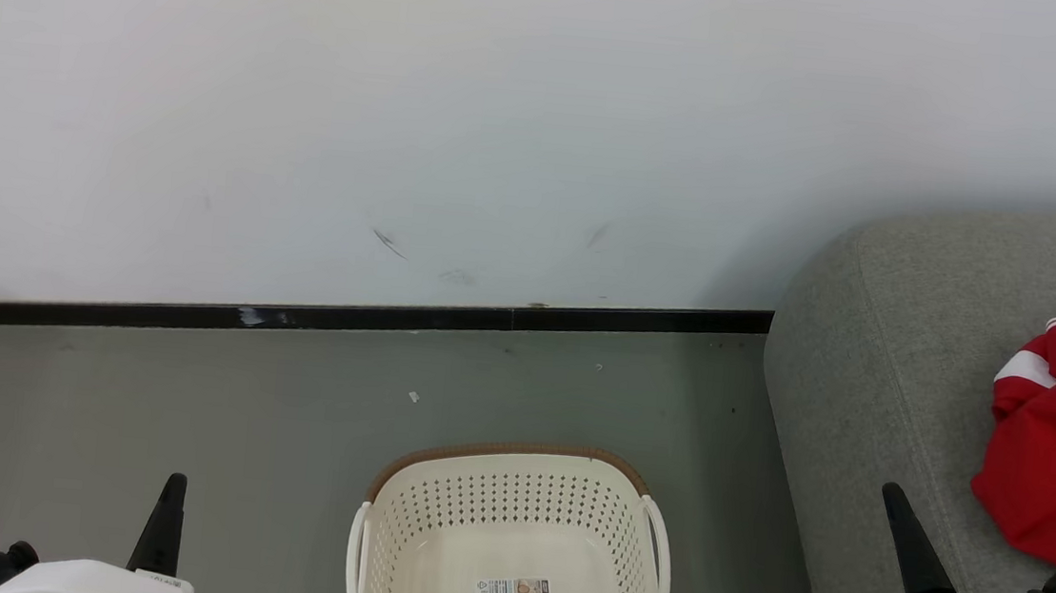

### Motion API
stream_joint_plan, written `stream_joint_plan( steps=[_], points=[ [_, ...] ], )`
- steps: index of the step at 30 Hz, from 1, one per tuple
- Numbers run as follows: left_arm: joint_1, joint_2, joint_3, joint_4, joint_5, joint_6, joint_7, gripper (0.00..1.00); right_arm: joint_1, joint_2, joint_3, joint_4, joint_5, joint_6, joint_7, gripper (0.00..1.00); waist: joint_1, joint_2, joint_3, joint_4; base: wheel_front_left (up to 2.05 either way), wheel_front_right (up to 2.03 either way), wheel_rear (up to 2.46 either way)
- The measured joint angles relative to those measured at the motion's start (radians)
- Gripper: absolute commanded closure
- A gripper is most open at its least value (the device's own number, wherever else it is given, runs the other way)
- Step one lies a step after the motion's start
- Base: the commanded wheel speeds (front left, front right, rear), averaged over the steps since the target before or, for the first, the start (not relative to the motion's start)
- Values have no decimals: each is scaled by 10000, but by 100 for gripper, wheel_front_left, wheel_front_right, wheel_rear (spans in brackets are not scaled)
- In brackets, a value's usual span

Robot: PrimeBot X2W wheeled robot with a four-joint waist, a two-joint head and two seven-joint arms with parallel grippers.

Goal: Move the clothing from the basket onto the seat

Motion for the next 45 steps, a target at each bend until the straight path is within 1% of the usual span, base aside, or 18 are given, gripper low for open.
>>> stream_joint_plan(
  steps=[31, 45],
  points=[
    [-422, -299, 832, 343, -3547, -1103, 1045, 100, -694, -401, -153, 650, 5005, 2, 748, 100, -5, 0, 26, 197, 0, 0, 0],
    [-578, -313, 865, 414, -3597, -1179, 1089, 100, -806, -428, -153, 765, 5133, 2, 775, 100, -6, 0, 25, 197, 0, 0, 0]
  ],
)
